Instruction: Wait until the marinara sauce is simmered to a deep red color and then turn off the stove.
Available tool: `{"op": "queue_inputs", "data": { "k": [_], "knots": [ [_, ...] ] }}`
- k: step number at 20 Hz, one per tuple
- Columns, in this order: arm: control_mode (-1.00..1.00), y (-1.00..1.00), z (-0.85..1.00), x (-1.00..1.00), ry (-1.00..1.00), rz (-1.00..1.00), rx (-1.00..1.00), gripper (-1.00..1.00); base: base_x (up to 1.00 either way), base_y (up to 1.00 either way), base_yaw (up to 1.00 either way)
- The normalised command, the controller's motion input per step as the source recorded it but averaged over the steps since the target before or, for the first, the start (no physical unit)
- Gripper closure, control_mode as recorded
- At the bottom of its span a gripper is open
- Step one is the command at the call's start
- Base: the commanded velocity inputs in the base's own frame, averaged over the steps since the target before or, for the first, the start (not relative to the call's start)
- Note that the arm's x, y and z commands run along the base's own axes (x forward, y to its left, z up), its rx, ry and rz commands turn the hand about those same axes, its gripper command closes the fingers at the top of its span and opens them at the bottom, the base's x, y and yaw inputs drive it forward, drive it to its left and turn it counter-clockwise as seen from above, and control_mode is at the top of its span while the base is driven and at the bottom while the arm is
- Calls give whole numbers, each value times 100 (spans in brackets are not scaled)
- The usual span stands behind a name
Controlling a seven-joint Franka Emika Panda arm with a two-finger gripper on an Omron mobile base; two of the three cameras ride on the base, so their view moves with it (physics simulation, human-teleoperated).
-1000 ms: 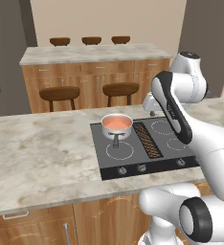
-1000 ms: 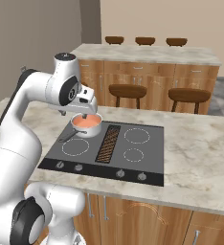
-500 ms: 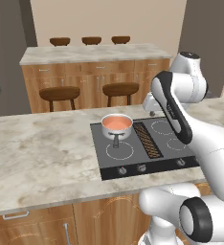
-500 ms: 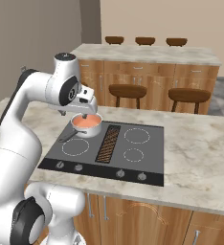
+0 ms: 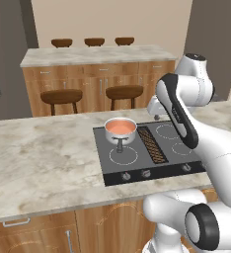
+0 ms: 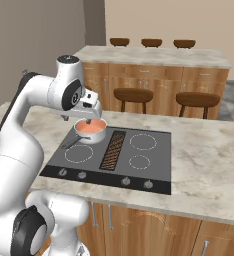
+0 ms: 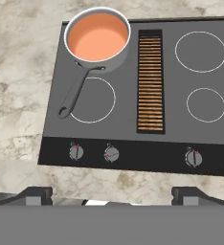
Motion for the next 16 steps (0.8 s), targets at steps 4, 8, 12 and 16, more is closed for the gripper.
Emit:
{"op": "queue_inputs", "data": {
  "k": [4, 8, 12, 16],
  "knots": [
    [-100, 0, 0, 0, 0, 0, 0, -100, 0, 0, 0],
    [-100, 0, 0, 0, 0, 0, 0, -100, 0, 0, 0],
    [-100, 0, 0, 0, 0, 0, 0, -100, 0, 0, 0],
    [-100, 0, 0, 0, 0, 0, 0, -100, 0, 0, 0]
  ]
}}
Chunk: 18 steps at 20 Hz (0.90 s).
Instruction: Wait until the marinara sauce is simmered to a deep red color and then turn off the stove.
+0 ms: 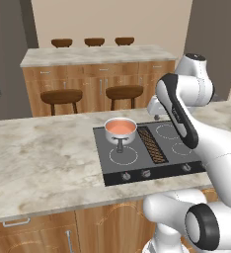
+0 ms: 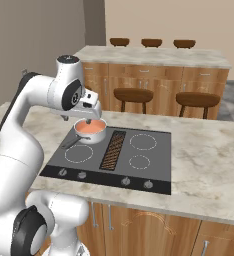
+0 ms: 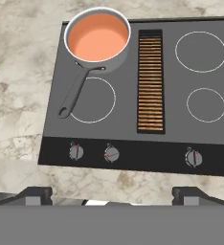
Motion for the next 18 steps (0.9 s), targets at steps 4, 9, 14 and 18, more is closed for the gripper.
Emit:
{"op": "queue_inputs", "data": {
  "k": [4, 9, 14, 18],
  "knots": [
    [-100, 0, 0, 0, 0, 0, 0, -100, 0, 0, 0],
    [-100, 0, 0, 0, 0, 0, 0, -100, 0, 0, 0],
    [-100, 0, 0, 0, 0, 0, 0, -100, 0, 0, 0],
    [-100, 0, 0, 0, 0, 0, 0, -100, 0, 0, 0]
  ]
}}
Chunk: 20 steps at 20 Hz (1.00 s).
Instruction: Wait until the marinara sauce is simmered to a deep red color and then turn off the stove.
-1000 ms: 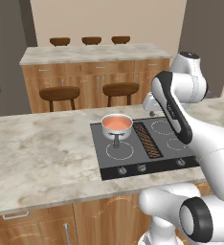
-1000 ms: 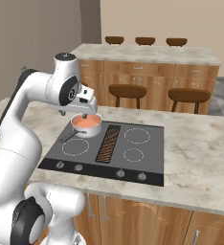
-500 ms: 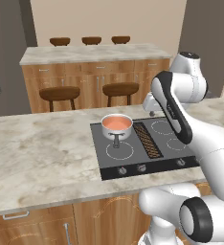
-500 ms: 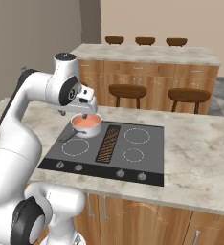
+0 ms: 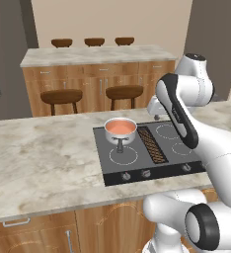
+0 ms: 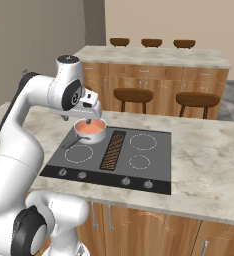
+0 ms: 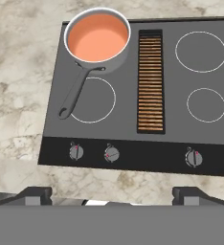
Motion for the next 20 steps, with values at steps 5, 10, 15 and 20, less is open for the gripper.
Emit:
{"op": "queue_inputs", "data": {
  "k": [5, 10, 15, 20],
  "knots": [
    [-100, 0, 0, 0, 0, 0, 0, -100, 0, 0, 0],
    [-100, 0, 0, 0, 0, 0, 0, -100, 0, 0, 0],
    [-100, 0, 0, 0, 0, 0, 0, -100, 0, 0, 0],
    [-100, 0, 0, 0, 0, 0, 0, -100, 0, 0, 0]
  ]
}}
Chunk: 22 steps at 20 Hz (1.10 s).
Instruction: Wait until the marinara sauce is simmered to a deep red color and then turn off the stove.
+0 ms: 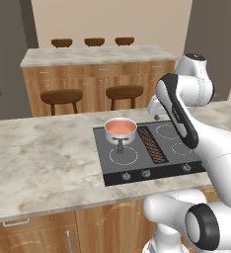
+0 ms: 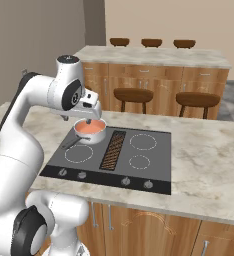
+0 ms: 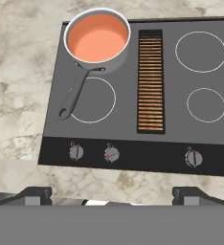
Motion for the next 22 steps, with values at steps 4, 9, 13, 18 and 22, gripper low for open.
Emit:
{"op": "queue_inputs", "data": {
  "k": [4, 9, 13, 18, 22],
  "knots": [
    [-100, 0, 0, 0, 0, 0, 0, -100, 0, 0, 0],
    [-100, 0, 0, 0, 0, 0, 0, -100, 0, 0, 0],
    [-100, 0, 0, 0, 0, 0, 0, -100, 0, 0, 0],
    [-100, 0, 0, 0, 0, 0, 0, -100, 0, 0, 0],
    [-100, 0, 0, 0, 0, 0, 0, -100, 0, 0, 0]
  ]
}}
